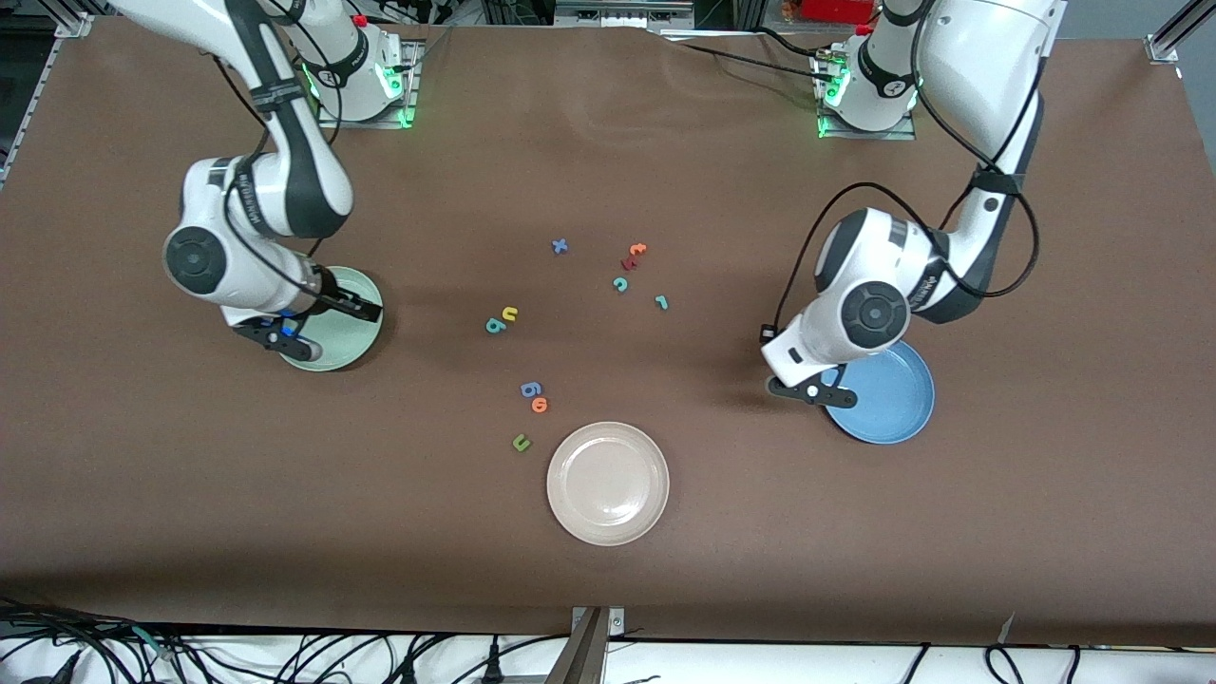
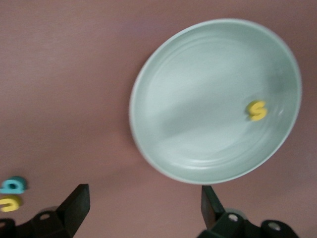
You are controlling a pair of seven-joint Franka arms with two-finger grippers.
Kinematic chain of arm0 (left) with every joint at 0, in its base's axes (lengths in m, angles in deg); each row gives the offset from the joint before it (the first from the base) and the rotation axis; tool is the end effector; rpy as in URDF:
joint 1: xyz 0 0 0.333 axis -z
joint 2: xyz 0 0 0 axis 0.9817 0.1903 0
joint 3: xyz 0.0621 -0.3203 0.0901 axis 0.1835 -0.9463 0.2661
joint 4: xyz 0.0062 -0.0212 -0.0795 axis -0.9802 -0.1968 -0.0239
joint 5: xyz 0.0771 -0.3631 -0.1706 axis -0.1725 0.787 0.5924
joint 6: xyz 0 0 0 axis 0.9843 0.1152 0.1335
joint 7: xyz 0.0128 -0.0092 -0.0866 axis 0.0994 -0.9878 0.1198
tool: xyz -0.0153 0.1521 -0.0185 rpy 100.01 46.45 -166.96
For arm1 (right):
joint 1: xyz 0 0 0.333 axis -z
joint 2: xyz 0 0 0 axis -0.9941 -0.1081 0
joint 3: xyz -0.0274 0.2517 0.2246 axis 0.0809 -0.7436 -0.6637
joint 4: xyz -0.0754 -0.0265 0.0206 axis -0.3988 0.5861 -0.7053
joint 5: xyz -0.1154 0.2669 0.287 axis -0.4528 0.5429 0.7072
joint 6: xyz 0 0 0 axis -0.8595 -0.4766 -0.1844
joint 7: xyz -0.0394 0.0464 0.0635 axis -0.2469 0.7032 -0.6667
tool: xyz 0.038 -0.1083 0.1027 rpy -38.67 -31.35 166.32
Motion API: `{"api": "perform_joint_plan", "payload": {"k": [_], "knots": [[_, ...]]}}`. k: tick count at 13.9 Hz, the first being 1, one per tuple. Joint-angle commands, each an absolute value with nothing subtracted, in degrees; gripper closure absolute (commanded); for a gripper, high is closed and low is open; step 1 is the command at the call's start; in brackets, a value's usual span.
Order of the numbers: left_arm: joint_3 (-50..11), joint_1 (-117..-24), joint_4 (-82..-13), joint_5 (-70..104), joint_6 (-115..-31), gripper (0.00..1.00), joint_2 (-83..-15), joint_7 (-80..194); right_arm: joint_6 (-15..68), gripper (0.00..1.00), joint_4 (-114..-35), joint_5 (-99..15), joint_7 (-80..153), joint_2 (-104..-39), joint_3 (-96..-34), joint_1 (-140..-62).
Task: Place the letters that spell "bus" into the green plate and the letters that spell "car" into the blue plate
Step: 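Place the s with the right gripper while the left gripper places its letter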
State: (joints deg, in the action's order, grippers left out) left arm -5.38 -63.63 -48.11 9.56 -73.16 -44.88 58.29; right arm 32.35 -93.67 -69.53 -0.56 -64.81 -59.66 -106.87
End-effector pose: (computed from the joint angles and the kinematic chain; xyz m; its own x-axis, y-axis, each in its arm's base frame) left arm 0.6152 -0.2168 0.2261 0.9567 -0.1833 -0.2260 -0.1816 -0.9830 0.0284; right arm 0.5526 0.1332 0.2450 0.8761 -0.4250 -0.2276 -0.4212 -0.9045 0.0676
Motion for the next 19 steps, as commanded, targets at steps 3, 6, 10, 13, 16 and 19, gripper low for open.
{"api": "perform_joint_plan", "payload": {"k": [3, 6, 10, 13, 16, 19], "knots": [[-5.9, -69.3, -52.6, 7.6, -72.5, 0.82, -47.9, 49.4, 38.1, 0.01, -92.2, -69.9, -14.2, -67.1, -66.0, -108.6], [-5.9, -71.6, -52.9, 4.8, -73.2, 0.81, -47.6, 46.1, 44.1, 0.01, -92.3, -69.7, -19.1, -70.9, -66.4, -113.0], [-6.0, -74.6, -50.8, 0.8, -77.1, 0.81, -44.8, 40.9, 53.4, 0.01, -92.2, -69.7, -20.0, -75.0, -66.5, -116.7], [-6.0, -76.0, -49.0, 0.8, -82.3, 0.81, -40.3, 38.9, 57.2, 0.01, -92.2, -69.7, -20.0, -77.0, -66.5, -117.9], [-5.9, -76.0, -48.5, 0.6, -82.9, 0.73, -39.2, 38.7, 62.8, 0.01, -92.2, -69.7, -19.9, -79.6, -66.5, -119.4], [-6.1, -77.3, -46.7, 0.5, -82.7, 0.0, -38.4, 38.8, 63.8, 0.01, -92.3, -69.3, -19.8, -80.9, -66.5, -119.7]]}}
